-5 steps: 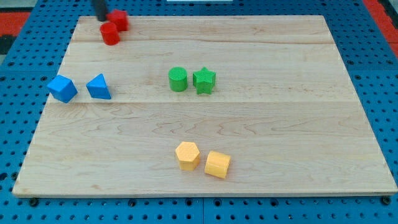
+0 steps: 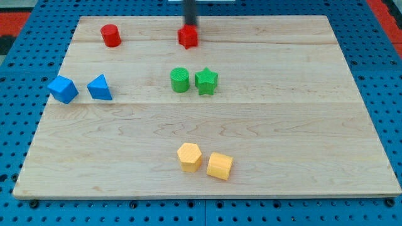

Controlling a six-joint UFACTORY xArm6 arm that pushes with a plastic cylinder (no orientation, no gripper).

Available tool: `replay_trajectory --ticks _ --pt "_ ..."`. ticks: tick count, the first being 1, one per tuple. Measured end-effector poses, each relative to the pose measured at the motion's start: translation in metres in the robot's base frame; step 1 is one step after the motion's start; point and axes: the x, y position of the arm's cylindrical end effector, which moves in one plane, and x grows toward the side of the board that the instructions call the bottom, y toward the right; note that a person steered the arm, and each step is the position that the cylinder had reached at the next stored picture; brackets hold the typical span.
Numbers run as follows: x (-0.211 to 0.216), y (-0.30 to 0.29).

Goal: Slide the red star above the green circle

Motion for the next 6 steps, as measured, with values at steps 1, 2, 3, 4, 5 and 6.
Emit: replay_trajectory --ticks 1,2,3,4,5,6 --pt "0.015 0.008" --pt "-0.037 -0.019" --pt "-0.025 -0.054" --pt "0.032 -0.013" --pt "0.016 -0.023" --pt "-0.020 -0.089"
